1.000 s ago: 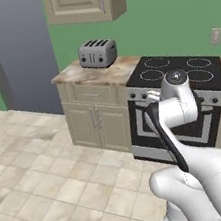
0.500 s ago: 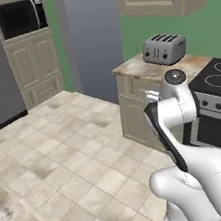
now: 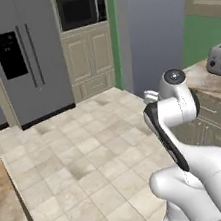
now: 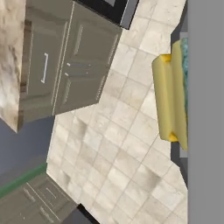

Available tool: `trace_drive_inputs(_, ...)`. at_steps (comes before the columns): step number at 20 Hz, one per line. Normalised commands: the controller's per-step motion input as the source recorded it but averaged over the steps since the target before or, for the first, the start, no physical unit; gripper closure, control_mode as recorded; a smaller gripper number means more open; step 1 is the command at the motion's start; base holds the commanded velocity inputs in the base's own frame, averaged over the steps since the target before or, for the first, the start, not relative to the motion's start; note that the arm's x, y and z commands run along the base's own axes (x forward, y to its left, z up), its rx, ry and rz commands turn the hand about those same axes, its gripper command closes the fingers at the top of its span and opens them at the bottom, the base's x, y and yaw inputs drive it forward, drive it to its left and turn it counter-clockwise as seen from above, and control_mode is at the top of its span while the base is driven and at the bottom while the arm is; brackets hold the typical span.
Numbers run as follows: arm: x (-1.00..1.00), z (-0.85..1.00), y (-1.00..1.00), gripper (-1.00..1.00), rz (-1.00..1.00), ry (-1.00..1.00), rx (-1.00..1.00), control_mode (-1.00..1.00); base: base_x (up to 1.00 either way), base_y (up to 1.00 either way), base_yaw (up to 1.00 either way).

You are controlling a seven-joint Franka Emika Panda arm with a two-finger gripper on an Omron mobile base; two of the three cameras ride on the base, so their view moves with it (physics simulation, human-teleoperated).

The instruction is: Restock the sink supplies by placing the sponge and soap dispenser on the counter and next to the sink. Make sure the soap dispenser is upright.

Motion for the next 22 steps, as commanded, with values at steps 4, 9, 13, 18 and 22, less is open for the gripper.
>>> trace_drive_inputs(4, 0.0, 0.0, 0.0, 1.0, 0.0, 0.0, 0.0, 1.0, 1.0, 0.09, 0.42)
trace_drive_inputs(9, 0.0, 0.0, 0.0, 1.0, 0.0, 0.0, 0.0, 1.0, 1.0, 0.1, 0.41)
trace_drive_inputs(13, 0.0, 0.0, 0.0, 1.0, 0.0, 0.0, 0.0, 1.0, 1.0, 0.02, 0.38)
trace_drive_inputs(18, 0.0, 0.0, 0.0, 1.0, 0.0, 0.0, 0.0, 1.0, 1.0, 0.0, 0.35)
trace_drive_inputs(22, 0.0, 0.0, 0.0, 1.0, 0.0, 0.0, 0.0, 1.0, 1.0, 0.0, 0.33)
